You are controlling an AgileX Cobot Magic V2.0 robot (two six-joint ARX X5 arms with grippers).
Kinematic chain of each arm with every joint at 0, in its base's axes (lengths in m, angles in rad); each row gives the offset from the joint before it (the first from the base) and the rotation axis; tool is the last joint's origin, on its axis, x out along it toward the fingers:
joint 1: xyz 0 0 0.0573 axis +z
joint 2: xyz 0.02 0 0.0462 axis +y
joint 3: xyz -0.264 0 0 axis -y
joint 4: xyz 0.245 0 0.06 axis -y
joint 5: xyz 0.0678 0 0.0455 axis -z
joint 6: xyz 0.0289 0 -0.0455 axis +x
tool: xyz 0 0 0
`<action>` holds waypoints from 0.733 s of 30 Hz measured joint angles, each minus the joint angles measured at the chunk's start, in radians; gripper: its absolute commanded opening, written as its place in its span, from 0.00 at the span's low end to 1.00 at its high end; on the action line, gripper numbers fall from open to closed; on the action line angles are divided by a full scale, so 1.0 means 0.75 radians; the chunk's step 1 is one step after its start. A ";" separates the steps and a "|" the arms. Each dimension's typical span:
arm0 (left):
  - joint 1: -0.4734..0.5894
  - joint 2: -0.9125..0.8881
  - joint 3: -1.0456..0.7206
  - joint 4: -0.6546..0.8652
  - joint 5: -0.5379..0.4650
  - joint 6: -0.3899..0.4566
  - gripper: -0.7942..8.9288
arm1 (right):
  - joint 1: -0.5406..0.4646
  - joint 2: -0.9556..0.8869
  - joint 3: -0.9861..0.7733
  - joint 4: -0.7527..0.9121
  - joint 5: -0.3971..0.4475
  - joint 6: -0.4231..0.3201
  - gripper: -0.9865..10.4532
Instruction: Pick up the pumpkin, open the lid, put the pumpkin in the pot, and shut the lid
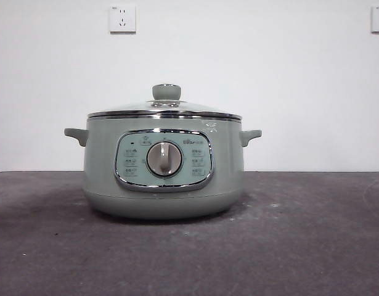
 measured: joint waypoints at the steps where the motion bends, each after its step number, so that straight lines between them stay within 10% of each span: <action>1: 0.026 -0.039 -0.055 0.066 -0.003 0.000 0.08 | 0.000 0.000 0.000 0.000 0.000 0.000 0.09; 9: 0.170 -0.410 -0.651 0.547 -0.131 -0.024 0.08 | 0.000 -0.005 0.000 0.000 0.000 0.000 0.09; 22: 0.204 -0.857 -1.359 0.693 -0.274 -0.105 0.08 | 0.000 -0.011 0.000 0.000 0.000 0.000 0.09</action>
